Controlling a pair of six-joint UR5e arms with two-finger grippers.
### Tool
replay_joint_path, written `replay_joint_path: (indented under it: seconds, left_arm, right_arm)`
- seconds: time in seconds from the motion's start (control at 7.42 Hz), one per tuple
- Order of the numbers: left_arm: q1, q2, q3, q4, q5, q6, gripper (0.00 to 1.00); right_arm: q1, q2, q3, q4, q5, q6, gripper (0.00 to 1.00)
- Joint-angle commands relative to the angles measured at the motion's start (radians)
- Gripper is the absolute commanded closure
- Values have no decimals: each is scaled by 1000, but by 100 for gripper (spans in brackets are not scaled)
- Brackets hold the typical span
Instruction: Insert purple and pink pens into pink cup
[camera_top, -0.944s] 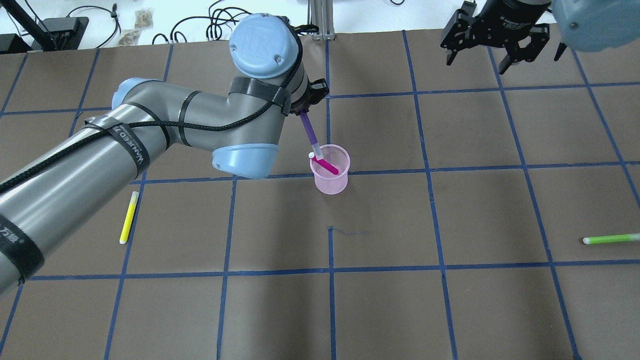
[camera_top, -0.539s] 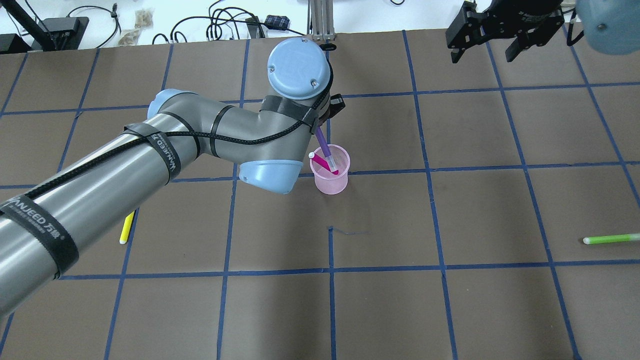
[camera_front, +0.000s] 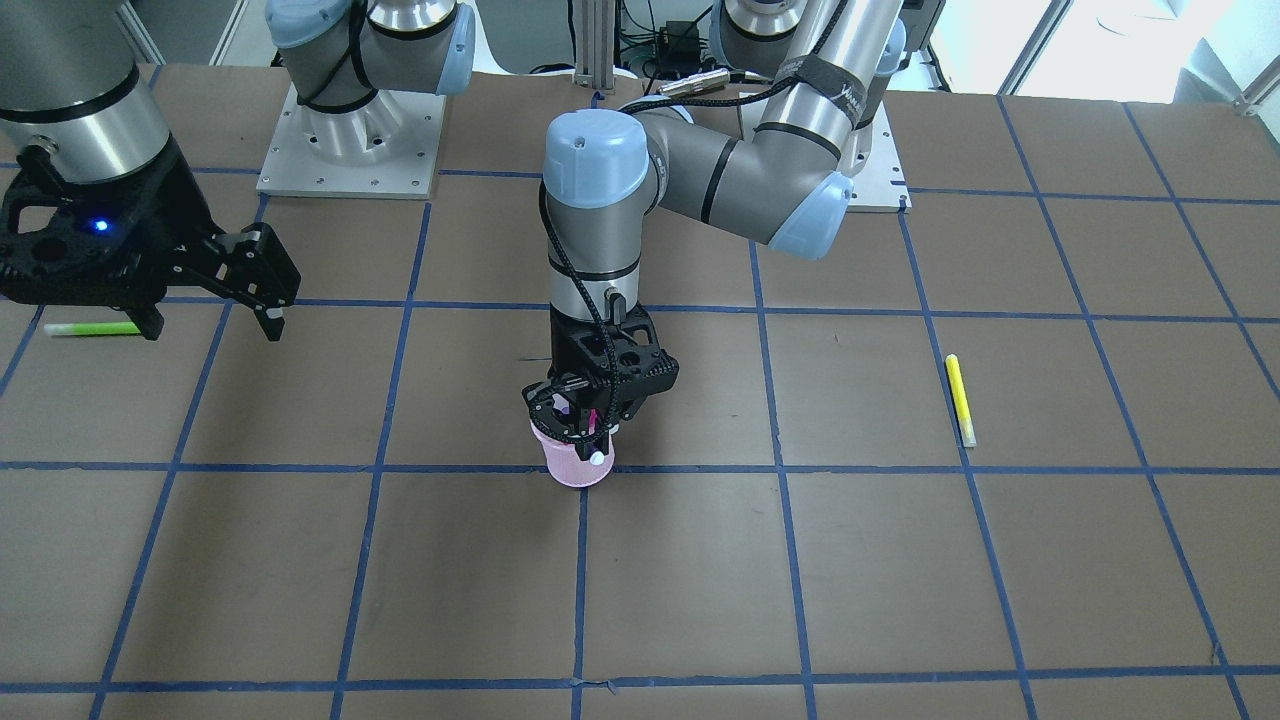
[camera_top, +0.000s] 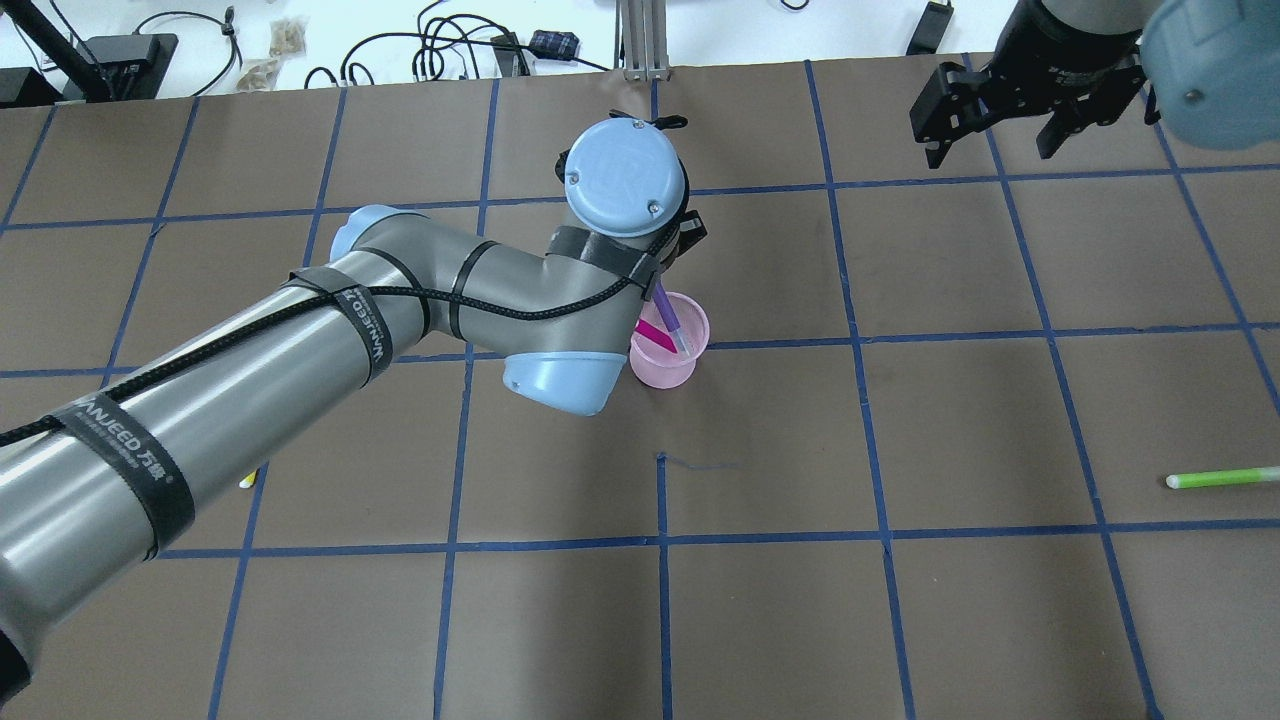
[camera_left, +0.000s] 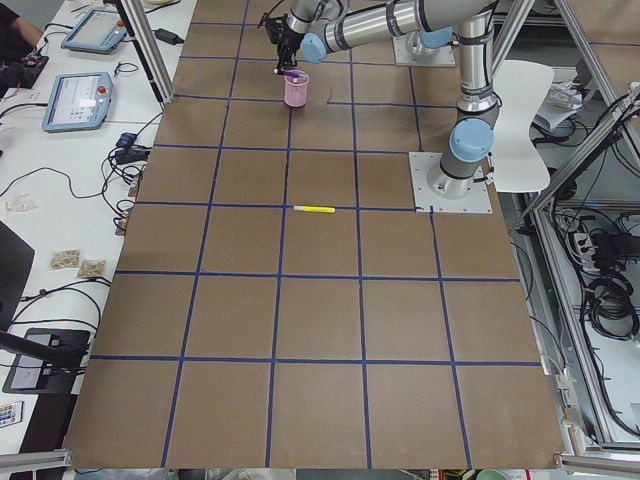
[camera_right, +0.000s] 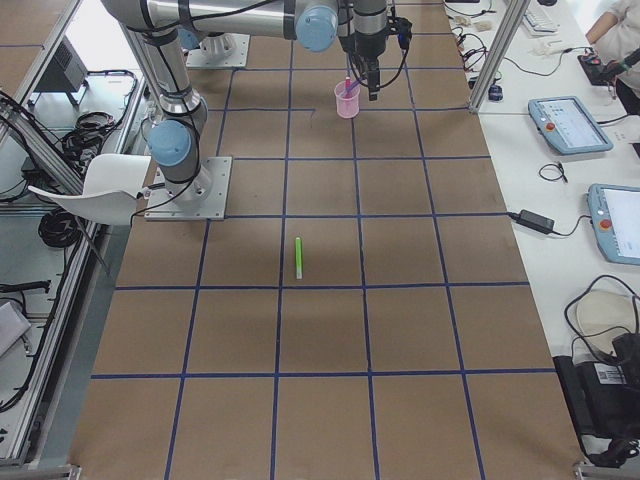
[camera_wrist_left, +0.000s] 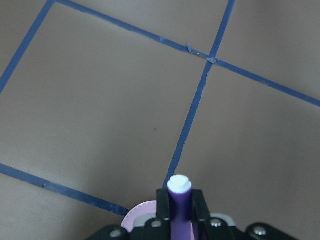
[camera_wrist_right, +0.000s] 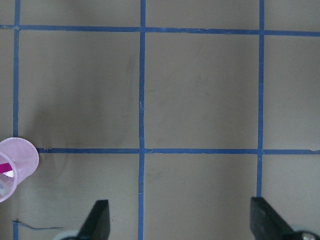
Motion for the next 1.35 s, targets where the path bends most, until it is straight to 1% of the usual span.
replay_joint_path:
  seconds: [0.0, 0.13, 0.27, 0.4, 0.54, 0.67, 0.94, 1.08, 1.21]
  left_arm:
    - [-1, 2, -15, 31, 2, 0, 92]
    - [-1, 6, -13, 31, 9, 3, 70]
    - [-1, 6, -9, 31, 23, 4, 40]
    - [-1, 6, -9, 31, 29, 6, 19]
    - [-1, 5, -9, 31, 29, 6, 14]
    - [-1, 5, -9, 33, 29, 9, 0]
    - [5, 15, 2, 31, 25, 17, 0]
    - [26, 40, 5, 24, 16, 55, 0]
    - [60, 52, 7, -11, 17, 128, 0]
  right_arm:
    - [3, -6, 4, -14, 3, 1, 0]
    - [3, -4, 1, -19, 3, -2, 0]
    - [3, -6, -5, -19, 3, -2, 0]
    - [3, -4, -6, -19, 4, 1, 0]
    - [3, -4, -7, -19, 4, 1, 0]
    - [3, -4, -5, -18, 4, 1, 0]
    - [4, -4, -3, -18, 3, 1, 0]
    - [4, -6, -6, -19, 4, 3, 0]
    - [10, -9, -7, -19, 6, 1, 0]
